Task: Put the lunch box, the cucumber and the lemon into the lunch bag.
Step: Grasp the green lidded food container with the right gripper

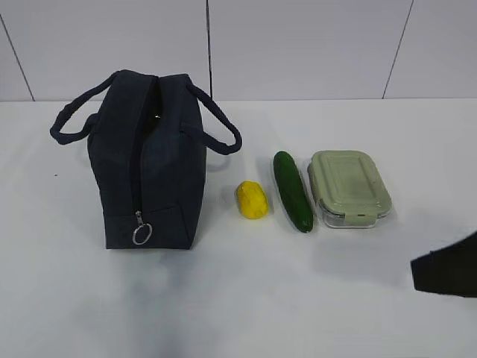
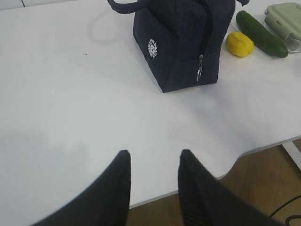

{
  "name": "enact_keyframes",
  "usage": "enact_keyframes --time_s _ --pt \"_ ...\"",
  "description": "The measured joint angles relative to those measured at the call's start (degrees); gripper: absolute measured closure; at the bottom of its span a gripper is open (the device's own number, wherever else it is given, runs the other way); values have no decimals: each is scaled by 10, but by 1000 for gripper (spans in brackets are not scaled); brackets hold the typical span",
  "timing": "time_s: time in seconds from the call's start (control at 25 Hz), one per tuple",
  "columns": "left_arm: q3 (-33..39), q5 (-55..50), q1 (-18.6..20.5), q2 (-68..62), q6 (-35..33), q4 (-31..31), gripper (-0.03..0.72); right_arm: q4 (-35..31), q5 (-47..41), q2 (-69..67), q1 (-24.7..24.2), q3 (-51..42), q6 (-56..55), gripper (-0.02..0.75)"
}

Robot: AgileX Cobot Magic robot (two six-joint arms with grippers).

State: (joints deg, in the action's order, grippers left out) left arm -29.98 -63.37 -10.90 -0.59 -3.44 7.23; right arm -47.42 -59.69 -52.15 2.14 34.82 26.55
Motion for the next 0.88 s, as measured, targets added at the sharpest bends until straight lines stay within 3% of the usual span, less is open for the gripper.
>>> enact_keyframes --time_s 0.32,0.44,0.68,0.88 --pt "0 0 0 0 0 0 443 -22 -5 -202 -13 92 90 283" --pt "0 0 0 0 0 0 443 -62 -17 -261 -55 119 156 283" --pt "0 0 0 0 0 0 443 -214 -73 -381 -157 159 283 283" --pt "0 0 0 0 0 0 443 -230 -73 -436 -200 189 299 283"
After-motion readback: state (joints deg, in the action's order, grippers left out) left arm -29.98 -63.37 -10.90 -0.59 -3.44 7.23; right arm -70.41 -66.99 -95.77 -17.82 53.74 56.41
